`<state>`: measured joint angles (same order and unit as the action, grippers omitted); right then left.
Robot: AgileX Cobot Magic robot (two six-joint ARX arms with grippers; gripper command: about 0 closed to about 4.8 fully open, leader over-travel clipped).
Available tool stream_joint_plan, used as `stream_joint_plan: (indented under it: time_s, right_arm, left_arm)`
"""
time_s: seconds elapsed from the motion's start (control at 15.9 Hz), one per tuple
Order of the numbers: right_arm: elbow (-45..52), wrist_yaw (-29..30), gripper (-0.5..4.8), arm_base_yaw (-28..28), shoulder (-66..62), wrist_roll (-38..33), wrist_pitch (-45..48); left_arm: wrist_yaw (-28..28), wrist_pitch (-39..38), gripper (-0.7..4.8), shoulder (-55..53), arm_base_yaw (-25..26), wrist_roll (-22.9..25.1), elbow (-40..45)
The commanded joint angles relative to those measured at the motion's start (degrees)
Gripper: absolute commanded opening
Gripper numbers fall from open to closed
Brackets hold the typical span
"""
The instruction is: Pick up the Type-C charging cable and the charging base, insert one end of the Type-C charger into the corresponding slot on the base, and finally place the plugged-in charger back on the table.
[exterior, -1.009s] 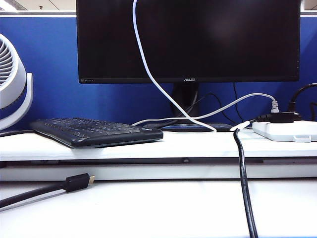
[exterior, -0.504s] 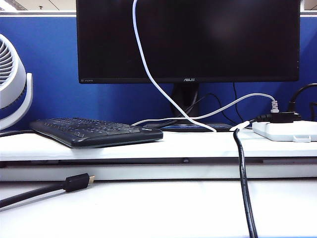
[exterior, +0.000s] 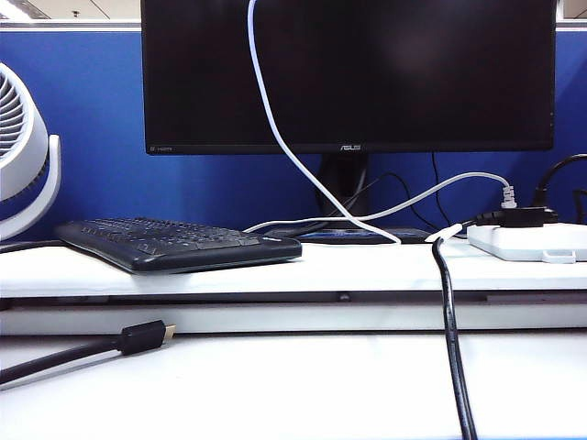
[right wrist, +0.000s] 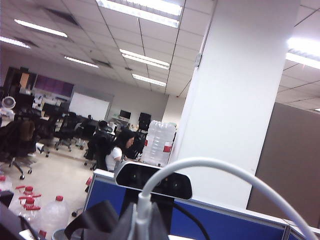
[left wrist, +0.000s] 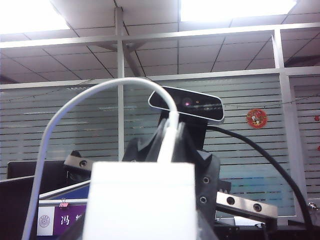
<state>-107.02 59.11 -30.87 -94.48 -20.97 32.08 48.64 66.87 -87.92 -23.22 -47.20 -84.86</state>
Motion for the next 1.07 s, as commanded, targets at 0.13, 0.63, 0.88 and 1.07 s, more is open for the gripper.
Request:
stream_joint_plan:
  time_s: [0.13, 0.63, 0.88, 1.07]
  right_arm:
    - [1.8, 12.0, -0.01, -0.8, -1.9, 1.5, -14.5]
    - [1.8, 13.9, -0.01, -0.8, -1.9, 2.0, -16.0]
    - [1.8, 13.7, -0.01, -0.8, -1.9, -1.6, -16.0]
    - [1.8, 13.9, -0.01, -0.8, -1.9, -1.9, -16.0]
  left_arm:
    - [-10.5, 3.1, 0.2, 1.3, -0.1, -0.9, -1.6]
    - [-10.5, 3.1, 0.2, 1.3, -0.1, -0.9, -1.6]
    - [-10.5, 3.6, 0.2, 1.3, -0.1, -0.9, -1.6]
    - [-10.5, 3.8, 0.2, 1.3, 0.3, -1.0, -1.6]
